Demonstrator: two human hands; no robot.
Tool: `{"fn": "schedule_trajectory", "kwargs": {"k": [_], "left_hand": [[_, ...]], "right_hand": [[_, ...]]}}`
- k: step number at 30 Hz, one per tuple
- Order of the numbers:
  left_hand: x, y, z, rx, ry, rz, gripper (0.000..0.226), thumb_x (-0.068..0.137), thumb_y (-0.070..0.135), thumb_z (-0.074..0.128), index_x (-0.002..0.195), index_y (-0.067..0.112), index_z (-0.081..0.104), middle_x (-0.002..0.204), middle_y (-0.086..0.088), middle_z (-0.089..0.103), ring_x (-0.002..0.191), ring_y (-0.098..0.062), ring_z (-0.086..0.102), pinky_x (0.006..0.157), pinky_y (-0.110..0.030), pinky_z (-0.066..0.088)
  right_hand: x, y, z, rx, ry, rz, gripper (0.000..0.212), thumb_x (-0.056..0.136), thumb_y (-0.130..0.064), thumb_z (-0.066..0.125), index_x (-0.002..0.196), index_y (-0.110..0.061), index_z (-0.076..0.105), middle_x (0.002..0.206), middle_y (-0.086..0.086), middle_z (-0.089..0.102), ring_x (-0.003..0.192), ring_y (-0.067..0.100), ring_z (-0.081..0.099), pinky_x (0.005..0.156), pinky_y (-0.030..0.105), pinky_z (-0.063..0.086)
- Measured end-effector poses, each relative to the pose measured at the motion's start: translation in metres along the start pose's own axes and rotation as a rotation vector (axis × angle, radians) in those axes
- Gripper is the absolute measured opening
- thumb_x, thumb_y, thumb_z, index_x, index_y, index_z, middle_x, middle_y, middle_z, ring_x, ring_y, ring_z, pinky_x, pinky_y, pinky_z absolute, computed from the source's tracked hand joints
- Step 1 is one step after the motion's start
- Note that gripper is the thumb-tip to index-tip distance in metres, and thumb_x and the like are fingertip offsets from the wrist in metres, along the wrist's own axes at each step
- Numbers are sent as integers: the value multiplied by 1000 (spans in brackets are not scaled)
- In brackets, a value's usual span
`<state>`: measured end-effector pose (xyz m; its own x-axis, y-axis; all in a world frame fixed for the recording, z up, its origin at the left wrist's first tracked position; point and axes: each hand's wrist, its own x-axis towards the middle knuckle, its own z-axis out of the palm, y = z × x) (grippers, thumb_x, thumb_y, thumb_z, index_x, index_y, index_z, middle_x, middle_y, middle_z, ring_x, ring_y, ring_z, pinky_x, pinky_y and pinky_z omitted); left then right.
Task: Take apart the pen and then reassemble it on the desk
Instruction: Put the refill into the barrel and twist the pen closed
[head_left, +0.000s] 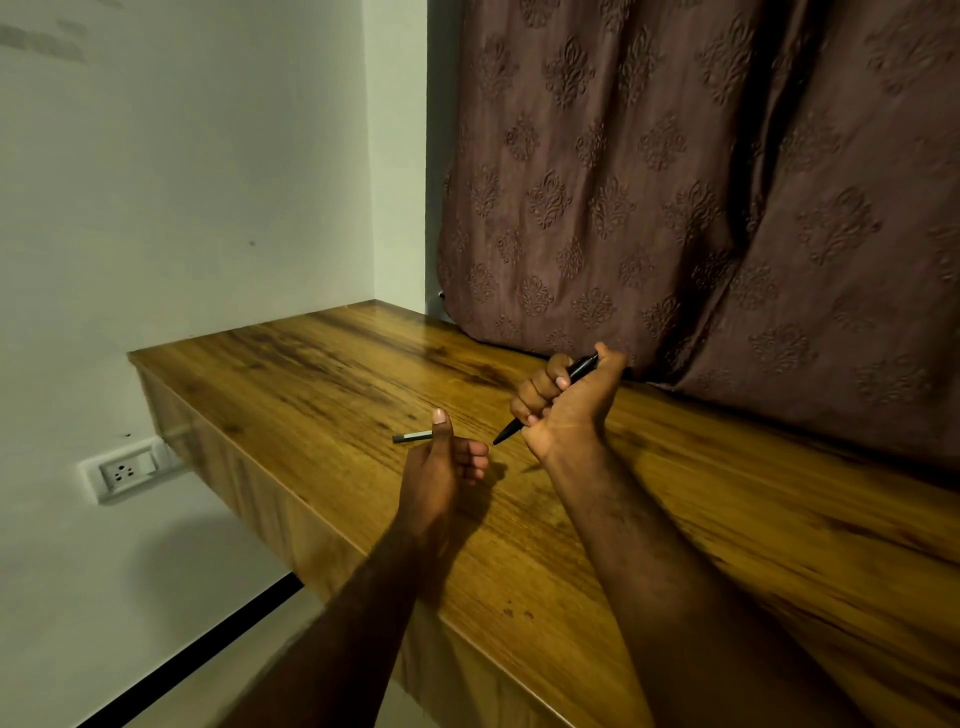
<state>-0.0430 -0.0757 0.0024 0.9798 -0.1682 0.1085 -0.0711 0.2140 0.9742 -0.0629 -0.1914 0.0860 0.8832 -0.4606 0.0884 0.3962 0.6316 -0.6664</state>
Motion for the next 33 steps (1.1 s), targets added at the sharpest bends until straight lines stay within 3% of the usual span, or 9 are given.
{"fn": "schedule_trajectory", "kwargs": {"k": [4, 7, 12, 15, 19, 23, 27, 33], "left_hand": [[2, -1, 0, 0, -4, 1, 68, 97, 52, 28, 73, 4, 68, 69, -14, 67, 66, -22, 61, 68, -33, 49], [2, -2, -1, 0, -3, -2, 69, 96, 53, 27, 74, 3, 69, 71, -15, 68, 67, -23, 62, 68, -33, 50], [1, 0, 0, 9, -12, 6, 69, 97, 51, 26, 75, 1, 68, 71, -15, 67, 65, -22, 61, 66, -31, 50], [1, 0, 1, 0, -6, 3, 70, 97, 52, 26, 76, 0, 69, 72, -17, 67, 65, -22, 61, 65, -31, 50], [0, 0, 0, -2, -26, 5, 70, 97, 51, 25, 77, 0, 68, 72, -17, 66, 66, -22, 61, 66, -31, 49], [-1, 1, 1, -25, -23, -2, 69, 98, 50, 27, 75, 0, 68, 68, -14, 65, 61, -19, 60, 64, -30, 49], [1, -1, 0, -38, -20, -4, 69, 97, 51, 27, 72, 1, 68, 66, -14, 65, 60, -20, 59, 64, -31, 48], [1, 0, 0, -22, -22, 7, 70, 98, 51, 26, 75, -1, 68, 69, -16, 66, 61, -20, 60, 63, -30, 48]], "right_hand": [[-1, 0, -2, -6, -22, 6, 62, 82, -68, 30, 47, -18, 28, 37, -5, 18, 33, 12, 13, 41, 17, 11], [-1, 1, -1, -28, -9, -4, 55, 84, -59, 31, 47, -18, 28, 37, -5, 17, 34, 12, 11, 42, 17, 10], [-1, -1, -1, -3, 6, 3, 62, 83, -68, 30, 46, -18, 28, 37, -5, 19, 34, 13, 12, 43, 19, 9], [-1, 0, -1, -20, 17, -3, 55, 84, -59, 32, 47, -18, 28, 38, -5, 18, 35, 13, 11, 44, 20, 9], [-1, -1, -2, 8, -19, 4, 64, 83, -70, 29, 47, -18, 28, 37, -5, 18, 34, 13, 12, 43, 20, 8], [-1, 0, -1, -10, -19, -6, 54, 84, -57, 32, 47, -18, 27, 37, -5, 17, 33, 12, 11, 41, 16, 11], [0, 0, -2, 17, -11, -18, 61, 84, -65, 29, 46, -17, 29, 36, -5, 19, 32, 12, 13, 43, 19, 10], [-2, 0, -2, 6, -2, -26, 58, 85, -61, 29, 46, -18, 28, 37, -5, 18, 34, 13, 12, 42, 17, 11]]}}
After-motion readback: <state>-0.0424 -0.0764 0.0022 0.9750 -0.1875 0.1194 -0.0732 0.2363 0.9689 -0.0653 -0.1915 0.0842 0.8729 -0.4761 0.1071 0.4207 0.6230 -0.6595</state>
